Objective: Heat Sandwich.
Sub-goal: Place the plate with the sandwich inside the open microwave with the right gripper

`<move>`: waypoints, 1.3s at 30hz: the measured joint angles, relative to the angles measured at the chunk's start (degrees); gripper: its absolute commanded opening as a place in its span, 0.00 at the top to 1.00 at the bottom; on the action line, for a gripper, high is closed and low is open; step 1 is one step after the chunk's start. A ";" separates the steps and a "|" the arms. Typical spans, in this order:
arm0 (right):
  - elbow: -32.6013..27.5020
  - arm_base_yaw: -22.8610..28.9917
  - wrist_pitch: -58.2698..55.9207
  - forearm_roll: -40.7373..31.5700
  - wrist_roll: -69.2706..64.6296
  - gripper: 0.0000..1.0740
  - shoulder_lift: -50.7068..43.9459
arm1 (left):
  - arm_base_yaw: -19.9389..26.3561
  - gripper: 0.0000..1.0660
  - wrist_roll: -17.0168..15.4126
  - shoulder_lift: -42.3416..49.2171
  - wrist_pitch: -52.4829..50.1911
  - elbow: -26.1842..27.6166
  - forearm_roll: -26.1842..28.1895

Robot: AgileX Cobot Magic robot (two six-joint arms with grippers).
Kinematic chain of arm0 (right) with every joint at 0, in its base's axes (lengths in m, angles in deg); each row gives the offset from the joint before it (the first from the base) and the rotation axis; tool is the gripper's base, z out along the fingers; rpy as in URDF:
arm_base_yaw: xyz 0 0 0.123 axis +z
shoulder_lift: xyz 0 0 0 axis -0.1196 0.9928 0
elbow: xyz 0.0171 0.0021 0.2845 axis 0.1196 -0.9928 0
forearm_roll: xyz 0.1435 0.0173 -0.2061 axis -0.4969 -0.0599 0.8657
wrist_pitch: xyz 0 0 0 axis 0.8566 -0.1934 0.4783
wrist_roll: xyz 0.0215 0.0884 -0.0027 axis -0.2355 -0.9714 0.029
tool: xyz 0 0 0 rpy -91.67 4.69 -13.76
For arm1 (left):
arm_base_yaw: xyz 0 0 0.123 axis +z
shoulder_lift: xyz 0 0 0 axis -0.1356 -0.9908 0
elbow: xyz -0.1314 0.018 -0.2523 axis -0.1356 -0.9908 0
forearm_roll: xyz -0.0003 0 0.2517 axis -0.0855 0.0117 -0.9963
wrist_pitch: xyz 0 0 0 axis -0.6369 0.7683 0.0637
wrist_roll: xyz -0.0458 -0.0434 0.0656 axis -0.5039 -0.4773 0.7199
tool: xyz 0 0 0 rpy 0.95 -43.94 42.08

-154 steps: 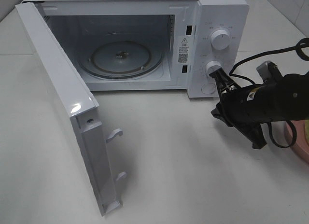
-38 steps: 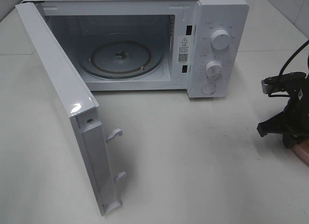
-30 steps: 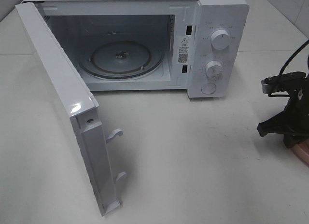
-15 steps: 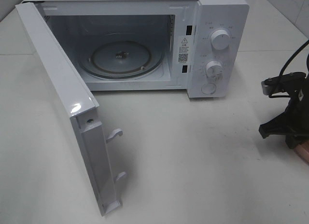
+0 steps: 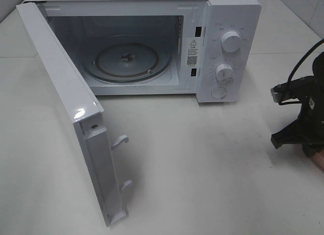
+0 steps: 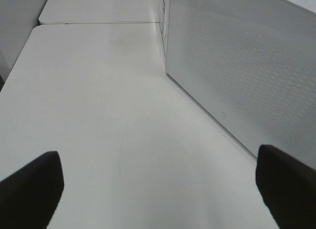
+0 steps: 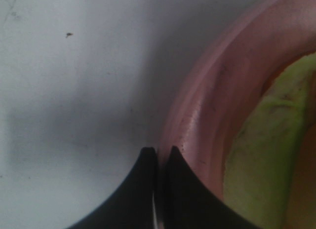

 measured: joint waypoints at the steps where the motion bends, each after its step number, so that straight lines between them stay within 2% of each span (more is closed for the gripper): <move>1: 0.00 0.11 -0.46 0.74 -1.20 1.00 -0.34 | 0.00 0.06 0.00 0.00 0.00 0.00 0.00; 21: 0.00 6.36 -6.88 2.69 -3.21 1.00 -4.76 | 0.00 0.06 0.00 0.00 0.00 0.00 0.00; 39: 0.00 15.47 -13.64 2.29 -3.15 0.99 -6.99 | 0.00 0.06 0.00 0.00 0.00 0.00 0.00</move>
